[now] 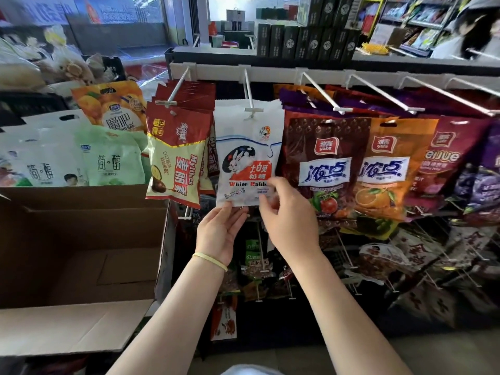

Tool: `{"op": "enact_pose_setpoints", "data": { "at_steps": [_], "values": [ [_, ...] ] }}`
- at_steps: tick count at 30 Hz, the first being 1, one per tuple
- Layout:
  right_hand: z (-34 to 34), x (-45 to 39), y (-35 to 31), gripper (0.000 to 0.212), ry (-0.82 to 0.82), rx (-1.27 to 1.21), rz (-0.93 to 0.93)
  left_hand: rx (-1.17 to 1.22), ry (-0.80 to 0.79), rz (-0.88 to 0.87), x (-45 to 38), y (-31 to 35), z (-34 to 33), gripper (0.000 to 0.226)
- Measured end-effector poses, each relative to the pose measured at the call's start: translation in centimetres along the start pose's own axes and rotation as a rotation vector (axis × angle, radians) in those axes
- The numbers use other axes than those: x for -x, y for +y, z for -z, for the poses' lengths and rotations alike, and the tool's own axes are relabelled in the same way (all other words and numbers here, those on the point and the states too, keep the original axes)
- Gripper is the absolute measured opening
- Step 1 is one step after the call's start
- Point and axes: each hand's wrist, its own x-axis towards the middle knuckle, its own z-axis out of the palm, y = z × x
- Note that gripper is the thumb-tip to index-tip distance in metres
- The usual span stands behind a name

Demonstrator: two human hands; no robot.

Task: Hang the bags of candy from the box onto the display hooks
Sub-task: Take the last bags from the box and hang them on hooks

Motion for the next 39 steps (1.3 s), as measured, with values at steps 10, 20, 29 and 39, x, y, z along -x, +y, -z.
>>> {"op": "enact_pose_setpoints", "data": {
  "at_steps": [10, 20, 29, 39],
  "values": [
    [3.3, -2.7, 1.5, 0.018, 0.259, 0.066, -0.057, -0.47, -0.221, 0.161, 3.3, 2.3, -4.4, 0.013],
    [8.4, -4.1, 7.5, 0.005, -0.13, 0.263, -0.11, -1.366, -0.348, -1.115, 2.2, -2.4, -11.2, 0.015],
    [11.2, -6.8, 12.2, 0.046, -0.606, -0.063, 0.059, -1.899, -0.075, -1.398, -1.0, -8.5, -14.2, 0.056],
    [11.2, -11.2, 11.5, 0.053, -0.117, 0.122, 0.341, -2.087, 0.072, -1.454, -3.2, -9.4, -14.8, 0.071]
  ]
}}
